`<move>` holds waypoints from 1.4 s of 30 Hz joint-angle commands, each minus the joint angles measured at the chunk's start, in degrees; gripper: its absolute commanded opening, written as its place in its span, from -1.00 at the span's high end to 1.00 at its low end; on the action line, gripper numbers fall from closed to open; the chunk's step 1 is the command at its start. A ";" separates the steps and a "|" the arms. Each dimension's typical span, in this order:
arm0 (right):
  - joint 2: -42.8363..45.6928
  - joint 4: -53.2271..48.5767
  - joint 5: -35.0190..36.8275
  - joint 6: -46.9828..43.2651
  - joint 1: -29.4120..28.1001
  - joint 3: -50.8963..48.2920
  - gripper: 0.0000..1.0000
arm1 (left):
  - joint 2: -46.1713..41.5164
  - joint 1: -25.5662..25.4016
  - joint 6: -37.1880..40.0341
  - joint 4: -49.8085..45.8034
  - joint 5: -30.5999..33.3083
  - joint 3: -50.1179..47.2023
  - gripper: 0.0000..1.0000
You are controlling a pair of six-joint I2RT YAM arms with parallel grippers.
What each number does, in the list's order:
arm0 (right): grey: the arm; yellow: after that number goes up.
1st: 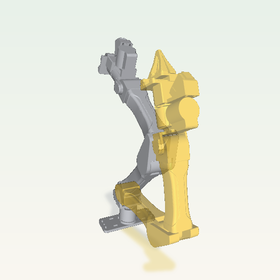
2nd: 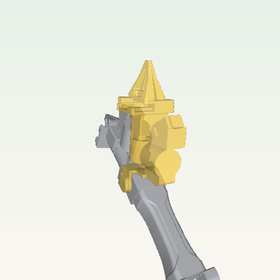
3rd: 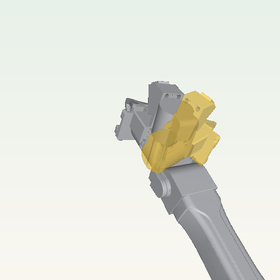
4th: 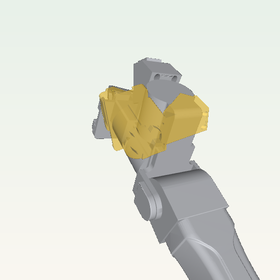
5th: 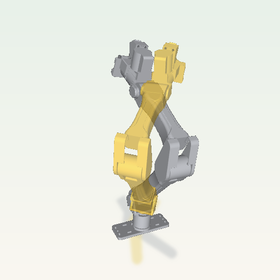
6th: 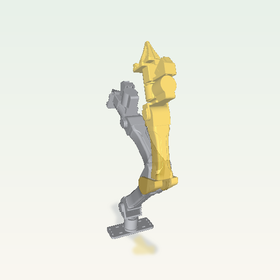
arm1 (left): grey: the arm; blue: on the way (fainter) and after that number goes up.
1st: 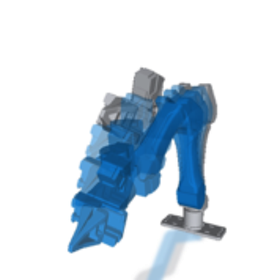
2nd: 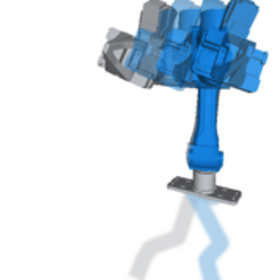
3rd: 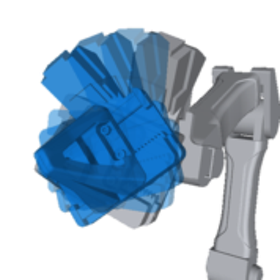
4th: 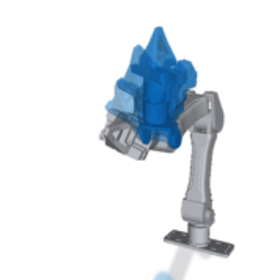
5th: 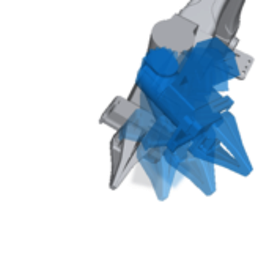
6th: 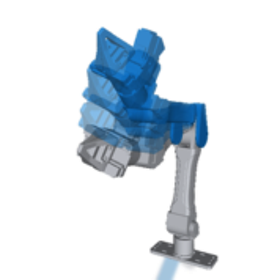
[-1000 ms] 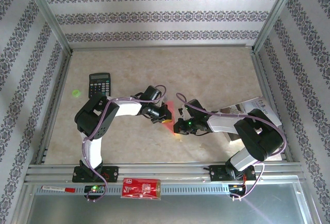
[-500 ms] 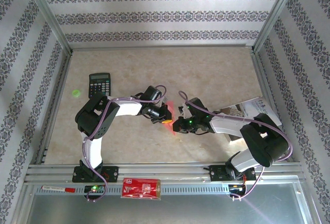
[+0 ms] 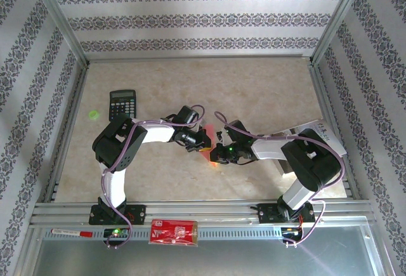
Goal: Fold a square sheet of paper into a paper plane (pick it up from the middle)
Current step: Fourth fold the wing at the center of the table.
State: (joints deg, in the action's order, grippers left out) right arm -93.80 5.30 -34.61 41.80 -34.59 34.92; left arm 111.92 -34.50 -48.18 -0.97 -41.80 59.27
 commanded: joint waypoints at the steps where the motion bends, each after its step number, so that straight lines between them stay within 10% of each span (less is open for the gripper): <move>1: -1.70 0.73 1.78 0.14 0.91 -3.15 1.00 | -0.10 0.18 1.39 -1.92 0.23 0.71 0.83; 20: -5.66 -2.92 3.85 1.09 2.18 -7.66 1.00 | -7.37 0.14 -0.40 -2.71 0.62 0.31 0.68; 26: -5.91 -2.77 4.15 1.13 2.16 -7.49 1.00 | -8.27 -0.04 -3.10 0.01 0.09 -4.20 0.99; 42: -5.76 -4.06 5.00 1.30 2.08 -7.06 1.00 | -4.29 -1.93 -6.97 6.87 -2.81 -6.96 1.00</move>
State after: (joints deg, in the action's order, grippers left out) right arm -95.09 13.15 -39.72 44.62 -32.01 31.03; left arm 106.39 -35.59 -54.15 3.55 -43.44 52.62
